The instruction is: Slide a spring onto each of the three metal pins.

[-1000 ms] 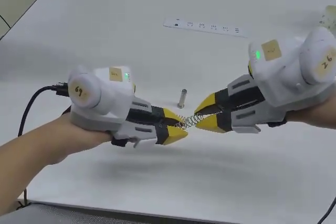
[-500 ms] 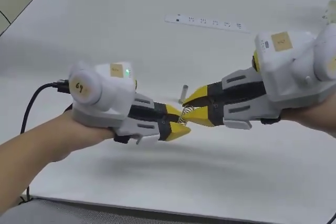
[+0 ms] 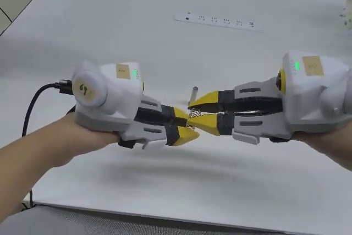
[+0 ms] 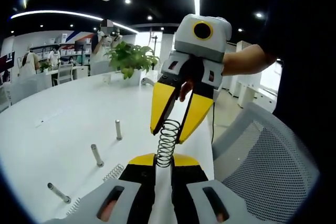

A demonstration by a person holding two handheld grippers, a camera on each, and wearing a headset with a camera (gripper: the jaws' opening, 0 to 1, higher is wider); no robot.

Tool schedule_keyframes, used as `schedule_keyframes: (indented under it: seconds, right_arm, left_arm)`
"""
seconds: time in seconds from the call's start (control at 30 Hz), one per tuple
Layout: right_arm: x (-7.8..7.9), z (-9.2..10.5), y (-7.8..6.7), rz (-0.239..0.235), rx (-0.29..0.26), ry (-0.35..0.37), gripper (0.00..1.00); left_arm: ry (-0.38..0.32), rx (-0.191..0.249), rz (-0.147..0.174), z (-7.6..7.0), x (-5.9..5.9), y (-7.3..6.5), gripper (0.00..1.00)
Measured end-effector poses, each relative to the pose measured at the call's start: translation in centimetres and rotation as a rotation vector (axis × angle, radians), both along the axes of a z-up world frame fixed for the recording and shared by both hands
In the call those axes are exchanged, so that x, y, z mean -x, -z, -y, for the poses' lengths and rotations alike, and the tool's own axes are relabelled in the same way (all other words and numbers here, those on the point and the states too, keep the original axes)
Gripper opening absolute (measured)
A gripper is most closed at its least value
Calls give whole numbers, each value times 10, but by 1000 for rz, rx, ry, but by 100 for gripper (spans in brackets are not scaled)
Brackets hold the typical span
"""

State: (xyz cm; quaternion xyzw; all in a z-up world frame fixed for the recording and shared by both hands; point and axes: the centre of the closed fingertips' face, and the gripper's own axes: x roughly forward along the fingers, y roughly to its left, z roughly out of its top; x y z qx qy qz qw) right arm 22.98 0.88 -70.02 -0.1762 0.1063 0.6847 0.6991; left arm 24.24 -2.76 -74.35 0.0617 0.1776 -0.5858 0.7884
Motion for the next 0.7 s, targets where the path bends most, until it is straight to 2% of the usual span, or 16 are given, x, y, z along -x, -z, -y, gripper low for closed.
schedule_keyframes:
  seconds: [0.1, 0.33, 0.5, 0.7]
  right_arm:
    - [0, -1, -2, -3, -19, 15, 8]
    - [2, -1, -6, 43, -12, 0, 7]
    - [1, 0, -9, 54, -38, 0, 7]
    - [4, -1, -8, 64, -52, -11, 7]
  left_arm:
    - [-1, 0, 1, 1, 0, -1, 2]
    - [-2, 13, 4, 2, 0, -4, 2]
    - [-13, 28, 1, 2, -1, -8, 2]
    - [-6, 20, -2, 1, 3, -6, 2]
